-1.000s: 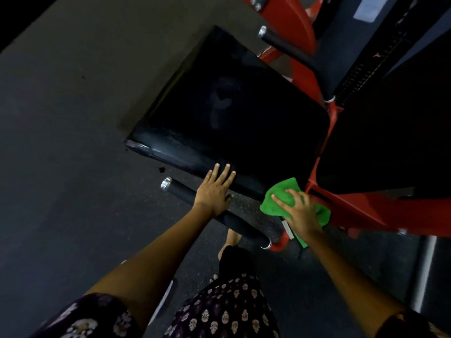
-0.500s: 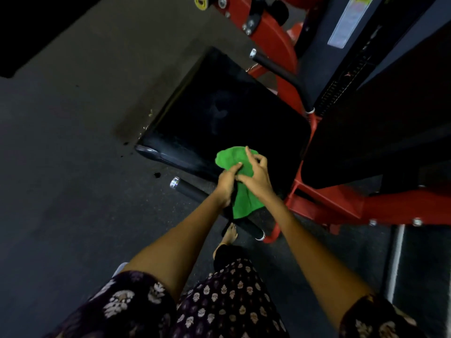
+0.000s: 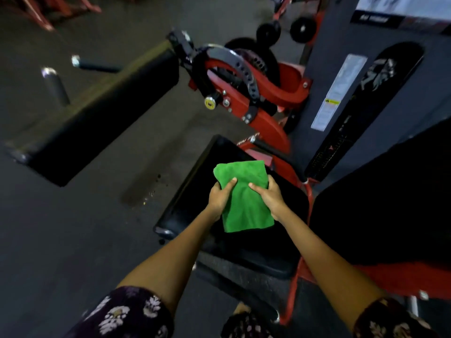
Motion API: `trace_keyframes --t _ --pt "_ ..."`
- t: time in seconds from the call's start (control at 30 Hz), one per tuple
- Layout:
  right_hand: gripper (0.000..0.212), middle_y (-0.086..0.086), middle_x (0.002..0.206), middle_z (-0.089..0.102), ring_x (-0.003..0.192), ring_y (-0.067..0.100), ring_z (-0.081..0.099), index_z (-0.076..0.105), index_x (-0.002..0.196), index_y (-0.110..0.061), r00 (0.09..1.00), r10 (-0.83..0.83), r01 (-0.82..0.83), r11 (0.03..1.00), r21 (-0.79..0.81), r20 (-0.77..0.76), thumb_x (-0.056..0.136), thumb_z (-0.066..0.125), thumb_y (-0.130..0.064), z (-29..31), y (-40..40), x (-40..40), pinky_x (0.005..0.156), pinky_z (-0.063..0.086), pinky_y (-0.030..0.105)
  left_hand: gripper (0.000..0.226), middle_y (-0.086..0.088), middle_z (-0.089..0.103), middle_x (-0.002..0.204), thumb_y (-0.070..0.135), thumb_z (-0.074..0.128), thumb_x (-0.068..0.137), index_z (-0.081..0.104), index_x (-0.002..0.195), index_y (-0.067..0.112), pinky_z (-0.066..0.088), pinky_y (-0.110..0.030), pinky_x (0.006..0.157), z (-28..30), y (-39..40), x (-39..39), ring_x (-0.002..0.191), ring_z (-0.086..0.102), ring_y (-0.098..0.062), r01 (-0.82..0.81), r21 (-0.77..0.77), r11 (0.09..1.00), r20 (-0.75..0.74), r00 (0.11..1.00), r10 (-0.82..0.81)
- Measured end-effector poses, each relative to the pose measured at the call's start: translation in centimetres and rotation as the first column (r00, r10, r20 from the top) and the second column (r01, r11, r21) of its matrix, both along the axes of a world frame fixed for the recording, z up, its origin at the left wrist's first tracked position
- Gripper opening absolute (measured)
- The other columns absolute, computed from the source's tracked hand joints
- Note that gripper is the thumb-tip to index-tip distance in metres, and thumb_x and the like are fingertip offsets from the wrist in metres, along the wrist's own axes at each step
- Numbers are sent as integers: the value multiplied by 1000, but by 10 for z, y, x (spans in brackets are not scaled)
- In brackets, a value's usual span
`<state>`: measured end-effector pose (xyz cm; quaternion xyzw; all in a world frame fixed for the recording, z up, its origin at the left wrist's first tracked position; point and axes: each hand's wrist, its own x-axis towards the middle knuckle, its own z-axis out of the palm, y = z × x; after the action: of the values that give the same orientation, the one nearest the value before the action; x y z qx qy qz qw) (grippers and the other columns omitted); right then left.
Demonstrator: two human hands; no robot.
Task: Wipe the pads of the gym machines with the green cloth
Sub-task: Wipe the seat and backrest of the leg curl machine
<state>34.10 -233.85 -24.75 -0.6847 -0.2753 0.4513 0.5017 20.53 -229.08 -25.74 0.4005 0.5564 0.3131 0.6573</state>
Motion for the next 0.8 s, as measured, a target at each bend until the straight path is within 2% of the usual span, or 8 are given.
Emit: trace_keyframes --t 0.07,0.17,0.23,0.33,0.47,0.57,0.7,0.8 --pt "30 8 104 63 90 18 60 53 110 -10 995 -19 14 999 51 97 84 68 -5 8 17 3 72 49 18 33 -9 67 107 38 72 80 60 99 14 52 -39 90 4 18 1 96 65 -22 34 57 998 -60 998 -30" --pt "33 7 104 60 91 15 56 52 116 0 980 -66 41 990 134 188 86 65 -3 31 51 13 63 43 3 30 -4 60 91 32 71 82 49 86 12 48 -33 78 27 52 7 88 58 -20 28 199 980 -137 991 -1" --pt "32 5 101 59 90 15 56 52 115 2 969 -56 21 989 147 240 87 65 -7 43 66 19 64 42 4 26 -6 58 95 26 64 89 44 93 9 45 -31 77 41 67 12 91 57 -22 13 295 955 -183 982 43" --pt "28 3 99 63 90 19 59 53 107 -8 942 -56 11 991 134 330 86 68 -20 55 87 29 76 46 25 21 -11 61 106 28 53 95 40 98 11 47 -39 86 54 89 25 100 59 -29 66 354 933 -246 969 25" --pt "22 4 95 62 84 15 58 53 102 -6 943 -135 97 986 136 305 86 67 -12 69 101 48 66 43 23 28 -15 62 112 29 48 97 43 112 5 46 -40 87 64 113 48 103 59 -32 140 379 915 -263 964 -39" --pt "19 6 88 63 74 14 59 49 91 -14 943 -216 184 972 144 252 85 63 -2 86 102 68 59 47 16 34 -20 60 117 26 47 98 41 119 0 45 -40 89 70 135 77 108 57 -34 225 417 881 -216 966 -144" --pt "22 -4 79 61 71 11 58 46 91 -12 831 -456 427 890 160 318 84 63 1 110 81 92 57 45 13 23 -23 63 106 22 46 99 44 108 2 40 -34 75 93 148 130 99 59 -37 408 506 760 -215 913 -347" --pt "22 -7 81 60 78 13 59 45 93 -10 722 -582 541 812 219 375 86 61 2 121 60 102 66 46 17 28 -26 65 102 25 44 99 46 109 -1 42 -39 72 109 146 163 93 61 -40 470 591 656 -245 879 -409"
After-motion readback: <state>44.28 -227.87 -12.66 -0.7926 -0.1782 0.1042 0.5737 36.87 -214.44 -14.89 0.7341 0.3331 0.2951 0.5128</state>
